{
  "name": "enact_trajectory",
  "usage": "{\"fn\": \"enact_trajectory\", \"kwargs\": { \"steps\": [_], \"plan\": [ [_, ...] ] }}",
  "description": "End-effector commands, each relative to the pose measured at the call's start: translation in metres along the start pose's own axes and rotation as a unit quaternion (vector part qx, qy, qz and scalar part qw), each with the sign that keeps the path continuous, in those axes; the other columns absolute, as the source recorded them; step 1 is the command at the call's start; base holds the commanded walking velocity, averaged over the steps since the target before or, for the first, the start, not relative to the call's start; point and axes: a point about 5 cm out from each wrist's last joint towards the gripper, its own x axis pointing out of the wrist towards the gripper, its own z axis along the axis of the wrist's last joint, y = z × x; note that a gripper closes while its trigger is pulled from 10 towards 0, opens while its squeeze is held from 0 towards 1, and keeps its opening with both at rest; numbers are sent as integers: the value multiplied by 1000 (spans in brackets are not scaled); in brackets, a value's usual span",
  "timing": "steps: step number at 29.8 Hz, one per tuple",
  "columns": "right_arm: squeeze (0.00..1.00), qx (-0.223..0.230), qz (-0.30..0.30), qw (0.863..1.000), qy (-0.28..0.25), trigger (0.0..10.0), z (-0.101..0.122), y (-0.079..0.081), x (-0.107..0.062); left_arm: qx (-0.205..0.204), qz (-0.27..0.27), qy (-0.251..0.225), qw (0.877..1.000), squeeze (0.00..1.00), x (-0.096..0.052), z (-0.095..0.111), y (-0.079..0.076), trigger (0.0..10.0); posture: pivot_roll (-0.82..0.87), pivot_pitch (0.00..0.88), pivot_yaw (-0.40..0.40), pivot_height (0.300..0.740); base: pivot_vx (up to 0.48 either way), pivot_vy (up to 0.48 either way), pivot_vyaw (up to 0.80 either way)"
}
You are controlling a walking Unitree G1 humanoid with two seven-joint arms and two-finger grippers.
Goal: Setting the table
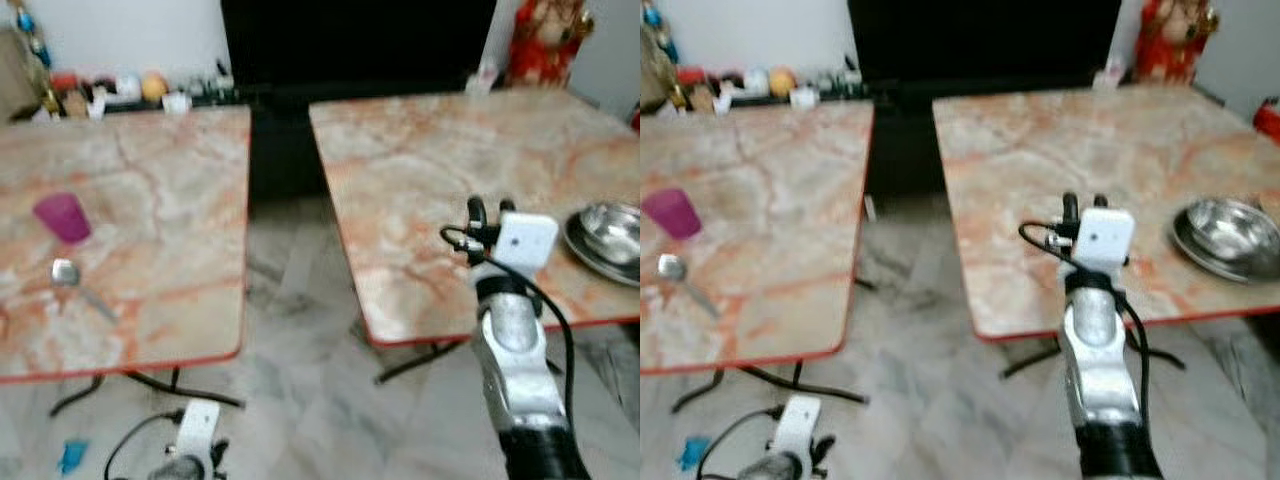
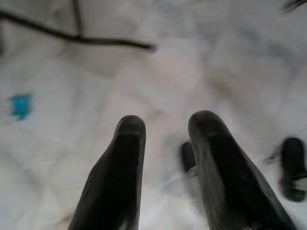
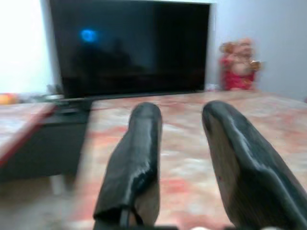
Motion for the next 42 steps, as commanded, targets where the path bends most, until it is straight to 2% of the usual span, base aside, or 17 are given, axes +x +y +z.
{"fn": "enact_trajectory", "kwargs": {
  "steps": [1, 3, 7, 9, 21, 29, 38, 42],
  "plan": [
    [0, -12, -10, 1000, -6, 10000, 3, -8, 2, -2, -5, 9, 1000, 0, 0, -4, -4, 10000, -33, 0, 34, 740, 0, 379, 0],
    [0, -28, -6, 1000, -2, 10000, 2, -8, 3, -1, -5, 8, 1000, 0, 0, -3, -4, 10000, -30, 0, 36, 740, 0, 379, 400],
    [0, -27, 3, 1000, -9, 10000, 3, -5, 1, 0, -4, 8, 1000, 0, 0, -3, -3, 10000, -30, 0, 38, 740, 0, 379, 800],
    [0, -11, -3, 1000, -10, 10000, 3, -5, 1, 0, -4, 8, 1000, 0, 0, -3, -3, 10000, -27, 0, 37, 740, 0, 377, 0],
    [0, -40, 10, 999, -12, 10000, 4, -5, 3, -3, -5, 7, 1000, 0, 0, -2, -5, 10000, -31, 0, 33, 740, 0, 378, 85],
    [0, -23, 15, 1000, -11, 10000, 3, -3, 2, -4, -4, 9, 1000, 0, 0, -4, -5, 10000, -26, 0, 29, 740, 0, 374, 345],
    [0, -36, 27, 999, -20, 10000, 6, -1, 3, -6, -2, 9, 1000, 0, 0, -4, -4, 10000, -24, 0, 29, 740, 0, 347, -56],
    [0, -35, 28, 999, -19, 10000, 5, 0, 3, -5, -3, 9, 1000, 0, 0, -4, -4, 10000, -22, 0, 29, 740, 0, 325, 544]
  ]
}}
